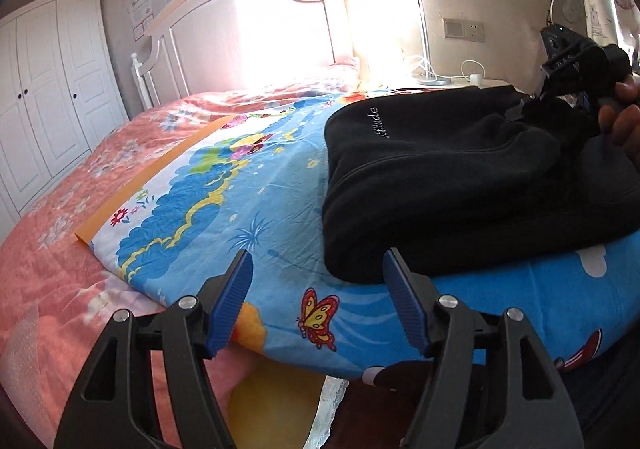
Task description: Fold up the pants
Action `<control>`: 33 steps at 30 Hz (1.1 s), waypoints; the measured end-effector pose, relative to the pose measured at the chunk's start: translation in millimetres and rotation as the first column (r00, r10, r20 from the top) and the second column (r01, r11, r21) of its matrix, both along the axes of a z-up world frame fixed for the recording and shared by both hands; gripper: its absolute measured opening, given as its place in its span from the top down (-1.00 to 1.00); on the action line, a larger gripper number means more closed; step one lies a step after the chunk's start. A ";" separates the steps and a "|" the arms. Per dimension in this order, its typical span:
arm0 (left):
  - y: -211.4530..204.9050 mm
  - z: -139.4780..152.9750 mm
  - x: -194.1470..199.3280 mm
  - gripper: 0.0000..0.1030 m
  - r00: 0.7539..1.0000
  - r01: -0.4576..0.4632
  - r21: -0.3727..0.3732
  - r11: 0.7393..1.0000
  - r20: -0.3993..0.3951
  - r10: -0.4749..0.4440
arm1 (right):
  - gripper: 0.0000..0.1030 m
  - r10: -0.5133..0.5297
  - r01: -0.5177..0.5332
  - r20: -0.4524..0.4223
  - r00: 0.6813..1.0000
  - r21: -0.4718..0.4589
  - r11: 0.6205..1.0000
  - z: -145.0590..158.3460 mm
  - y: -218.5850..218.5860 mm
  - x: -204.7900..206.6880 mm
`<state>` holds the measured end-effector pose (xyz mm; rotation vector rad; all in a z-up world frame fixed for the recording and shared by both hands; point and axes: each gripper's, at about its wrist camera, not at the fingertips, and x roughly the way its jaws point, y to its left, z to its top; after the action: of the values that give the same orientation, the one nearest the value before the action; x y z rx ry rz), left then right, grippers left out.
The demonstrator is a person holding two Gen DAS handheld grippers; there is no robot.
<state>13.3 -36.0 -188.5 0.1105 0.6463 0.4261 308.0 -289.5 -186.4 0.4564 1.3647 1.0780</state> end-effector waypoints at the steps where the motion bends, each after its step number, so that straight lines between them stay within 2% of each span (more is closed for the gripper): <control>1: -11.2 -4.2 3.3 -0.31 1.000 0.020 0.021 1.000 -0.008 -0.020 | 0.48 -0.011 0.011 0.005 1.000 0.005 1.000 4.1 -6.0 -0.1; 5: -35.6 -13.4 18.4 -0.31 0.999 0.037 0.102 0.994 -0.042 -0.033 | 0.48 -0.027 0.027 0.015 1.000 0.003 1.000 10.4 -17.2 -4.3; 8: -45.4 -17.7 22.7 -0.31 0.998 0.052 0.227 0.972 -0.058 -0.040 | 0.48 -0.028 0.028 0.010 1.000 -0.002 1.000 9.7 -18.8 -6.3; 11: -54.4 -19.5 26.8 -0.31 0.996 0.073 0.363 0.929 -0.082 -0.046 | 0.48 -0.041 0.041 0.004 0.999 0.004 0.999 10.5 -23.8 -2.2; 13: -59.4 -32.1 32.5 -0.33 0.986 0.126 0.465 0.876 -0.157 -0.058 | 0.48 -0.052 0.052 0.005 0.999 0.003 0.999 9.9 -26.3 1.5; 15: -62.2 -39.5 31.1 -0.33 0.980 0.159 0.533 0.831 -0.186 -0.069 | 0.48 -0.063 0.063 0.000 0.998 -0.005 0.998 6.6 -30.1 3.6; 18: -61.2 -41.4 31.4 -0.37 0.977 0.174 0.572 0.802 -0.203 -0.067 | 0.48 -0.071 0.071 -0.014 0.997 -0.017 0.997 -0.1 -35.3 3.6; 20: -59.7 -40.7 32.8 -0.43 0.976 0.173 0.585 0.792 -0.207 -0.061 | 0.49 -0.074 0.074 -0.015 0.997 -0.031 0.997 -5.6 -40.2 3.9; 22: -59.4 -38.0 32.6 -0.44 0.977 0.172 0.585 0.792 -0.203 -0.062 | 0.49 -0.083 0.082 -0.024 0.996 -0.034 0.996 -11.9 -44.8 4.0; 24: -57.4 -33.9 32.7 -0.45 0.978 0.167 0.572 0.803 -0.198 -0.063 | 0.49 -0.084 0.083 -0.027 0.996 -0.030 0.996 -14.2 -48.7 5.8; 27: -52.9 -33.9 35.3 -0.46 0.977 0.160 0.527 0.835 -0.205 -0.058 | 0.49 -0.057 0.057 -0.003 0.998 -0.055 0.997 -18.4 -44.7 4.4; 30: -51.6 -28.5 30.4 -0.45 0.975 0.171 0.478 0.862 -0.207 -0.079 | 0.48 -0.061 0.060 -0.016 0.998 -0.071 0.996 -29.0 -42.5 5.9; 32: -50.6 -19.5 20.5 -0.45 0.972 0.199 0.421 0.885 -0.203 -0.122 | 0.52 -0.062 0.061 -0.016 0.998 -0.064 0.996 -29.5 -42.8 7.0; 33: -48.2 -13.2 14.0 -0.44 0.970 0.209 0.368 0.906 -0.191 -0.147 | 0.51 -0.064 0.063 -0.013 0.998 -0.062 0.996 -29.3 -42.7 6.8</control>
<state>27.3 -84.2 -201.7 0.5817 0.6968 0.3645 314.8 -332.2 -215.7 0.4605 1.3836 0.9800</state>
